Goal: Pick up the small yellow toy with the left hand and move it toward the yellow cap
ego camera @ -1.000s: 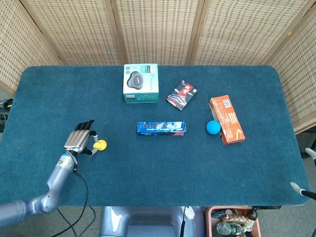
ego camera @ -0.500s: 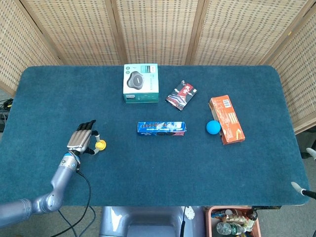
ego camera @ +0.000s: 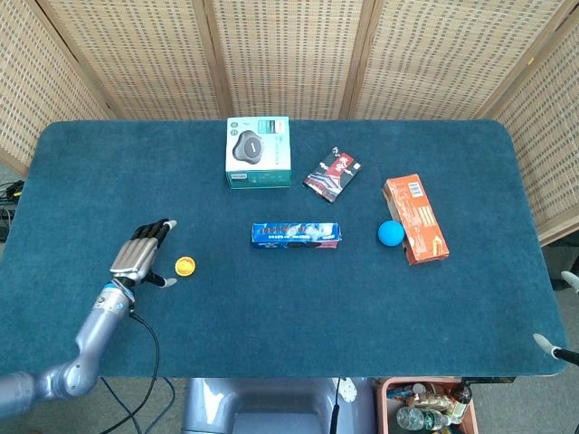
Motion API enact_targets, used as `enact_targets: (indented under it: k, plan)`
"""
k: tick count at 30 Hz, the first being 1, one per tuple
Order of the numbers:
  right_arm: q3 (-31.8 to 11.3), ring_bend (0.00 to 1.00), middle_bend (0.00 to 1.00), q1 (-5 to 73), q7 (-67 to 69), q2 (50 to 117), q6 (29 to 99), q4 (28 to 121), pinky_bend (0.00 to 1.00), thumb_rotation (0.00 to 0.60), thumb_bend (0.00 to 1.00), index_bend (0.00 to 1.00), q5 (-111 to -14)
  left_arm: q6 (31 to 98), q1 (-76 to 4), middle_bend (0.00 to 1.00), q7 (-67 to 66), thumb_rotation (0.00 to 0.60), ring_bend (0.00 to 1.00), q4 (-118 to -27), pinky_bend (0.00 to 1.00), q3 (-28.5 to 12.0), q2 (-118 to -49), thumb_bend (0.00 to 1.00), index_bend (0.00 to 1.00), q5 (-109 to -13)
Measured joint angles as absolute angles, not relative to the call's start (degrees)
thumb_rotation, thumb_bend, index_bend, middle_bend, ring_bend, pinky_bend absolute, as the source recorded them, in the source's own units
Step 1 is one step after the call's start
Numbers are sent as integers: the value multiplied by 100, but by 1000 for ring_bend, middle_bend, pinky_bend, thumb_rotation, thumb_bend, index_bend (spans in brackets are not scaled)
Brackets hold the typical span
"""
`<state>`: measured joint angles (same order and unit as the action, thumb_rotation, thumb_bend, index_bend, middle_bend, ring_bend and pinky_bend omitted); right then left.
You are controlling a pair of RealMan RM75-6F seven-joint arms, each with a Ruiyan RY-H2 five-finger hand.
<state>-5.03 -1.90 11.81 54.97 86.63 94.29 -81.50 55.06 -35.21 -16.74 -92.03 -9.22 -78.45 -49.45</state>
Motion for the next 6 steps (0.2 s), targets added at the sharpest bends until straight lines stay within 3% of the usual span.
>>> enact_targets:
  k: [6]
  plan:
    - [-493,0,0,-208,1185,5491,8707,9436,0,600,0,0,-8187,6717,-2711,0,-1403,600,0,-10178,0,-627,-6835,0,0,-6045]
